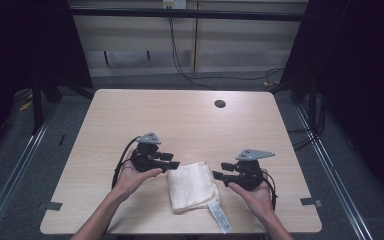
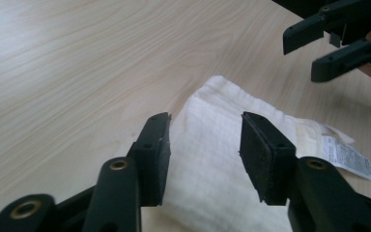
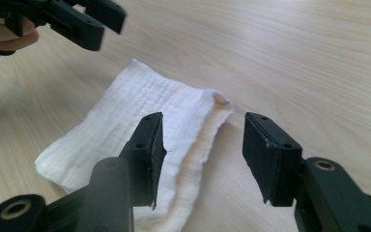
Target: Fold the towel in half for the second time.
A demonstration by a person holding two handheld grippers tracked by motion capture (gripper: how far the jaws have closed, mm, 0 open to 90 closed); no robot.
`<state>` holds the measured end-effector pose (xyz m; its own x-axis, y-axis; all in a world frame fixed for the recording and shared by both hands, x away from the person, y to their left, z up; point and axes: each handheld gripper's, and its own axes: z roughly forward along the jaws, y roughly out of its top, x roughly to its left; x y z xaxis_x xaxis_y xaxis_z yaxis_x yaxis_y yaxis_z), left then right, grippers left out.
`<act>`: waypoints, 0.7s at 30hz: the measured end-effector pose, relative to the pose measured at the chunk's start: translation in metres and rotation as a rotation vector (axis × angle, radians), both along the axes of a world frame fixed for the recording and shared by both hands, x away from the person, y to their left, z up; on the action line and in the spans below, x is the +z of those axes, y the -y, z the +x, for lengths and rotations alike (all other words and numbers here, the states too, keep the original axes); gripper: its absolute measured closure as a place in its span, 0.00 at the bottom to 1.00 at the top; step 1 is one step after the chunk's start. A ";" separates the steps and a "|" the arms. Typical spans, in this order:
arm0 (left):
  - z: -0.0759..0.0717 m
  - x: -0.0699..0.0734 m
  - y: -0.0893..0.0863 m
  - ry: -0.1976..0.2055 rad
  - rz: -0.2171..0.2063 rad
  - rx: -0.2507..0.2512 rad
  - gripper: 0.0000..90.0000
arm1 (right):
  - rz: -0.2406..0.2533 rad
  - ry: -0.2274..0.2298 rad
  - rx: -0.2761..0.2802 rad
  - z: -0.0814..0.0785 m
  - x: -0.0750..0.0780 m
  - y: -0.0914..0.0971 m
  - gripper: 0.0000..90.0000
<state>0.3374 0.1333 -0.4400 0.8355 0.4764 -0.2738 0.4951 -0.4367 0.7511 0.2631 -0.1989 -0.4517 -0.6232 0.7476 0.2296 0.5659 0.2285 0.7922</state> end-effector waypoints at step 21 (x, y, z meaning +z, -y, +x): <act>-0.057 -0.015 -0.094 0.019 0.019 0.179 0.49 | -0.031 0.029 -0.198 -0.030 -0.005 0.086 0.47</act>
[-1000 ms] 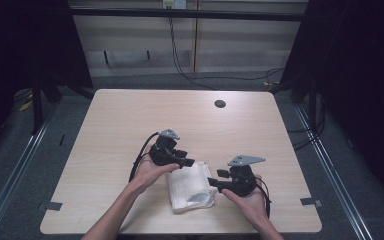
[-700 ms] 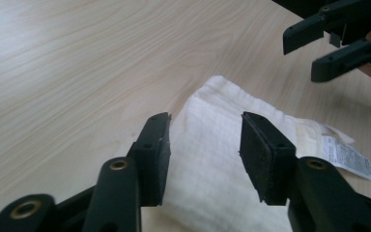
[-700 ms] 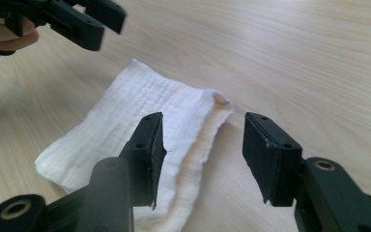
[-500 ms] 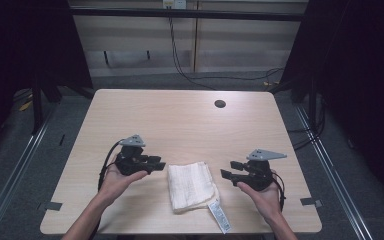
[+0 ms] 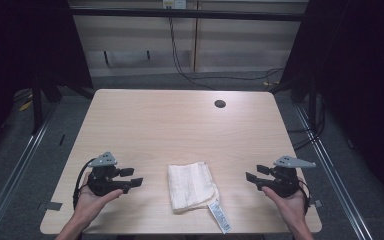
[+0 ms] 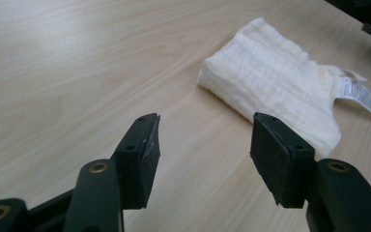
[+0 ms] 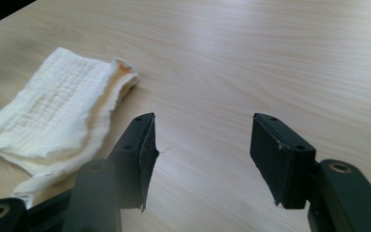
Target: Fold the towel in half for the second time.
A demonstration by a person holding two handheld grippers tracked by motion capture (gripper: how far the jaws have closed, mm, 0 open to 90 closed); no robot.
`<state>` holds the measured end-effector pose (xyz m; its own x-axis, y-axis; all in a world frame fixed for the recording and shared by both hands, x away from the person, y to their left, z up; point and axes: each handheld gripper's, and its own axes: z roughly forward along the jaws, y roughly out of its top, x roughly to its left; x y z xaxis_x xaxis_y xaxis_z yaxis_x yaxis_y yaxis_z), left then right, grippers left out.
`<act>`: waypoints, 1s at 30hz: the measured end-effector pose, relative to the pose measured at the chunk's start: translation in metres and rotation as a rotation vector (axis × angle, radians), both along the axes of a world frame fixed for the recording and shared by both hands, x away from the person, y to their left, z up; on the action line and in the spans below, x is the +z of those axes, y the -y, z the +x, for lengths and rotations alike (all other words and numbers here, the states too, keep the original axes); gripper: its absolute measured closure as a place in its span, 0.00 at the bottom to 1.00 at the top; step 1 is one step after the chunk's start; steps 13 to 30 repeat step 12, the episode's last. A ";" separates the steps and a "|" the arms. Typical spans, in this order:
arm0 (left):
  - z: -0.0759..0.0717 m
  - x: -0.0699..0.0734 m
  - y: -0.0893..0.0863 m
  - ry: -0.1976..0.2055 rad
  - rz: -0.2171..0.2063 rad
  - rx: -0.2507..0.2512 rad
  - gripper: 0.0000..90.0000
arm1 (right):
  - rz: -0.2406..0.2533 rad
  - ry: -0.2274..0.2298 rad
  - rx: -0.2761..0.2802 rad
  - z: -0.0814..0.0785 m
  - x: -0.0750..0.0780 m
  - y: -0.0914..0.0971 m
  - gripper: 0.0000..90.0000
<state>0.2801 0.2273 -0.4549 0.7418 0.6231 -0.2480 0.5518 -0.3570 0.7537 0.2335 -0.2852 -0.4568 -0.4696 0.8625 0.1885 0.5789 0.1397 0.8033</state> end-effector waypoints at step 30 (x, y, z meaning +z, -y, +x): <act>-0.012 -0.008 -0.025 0.073 -0.005 0.166 0.49 | 0.013 0.011 -0.072 -0.011 -0.008 0.026 0.42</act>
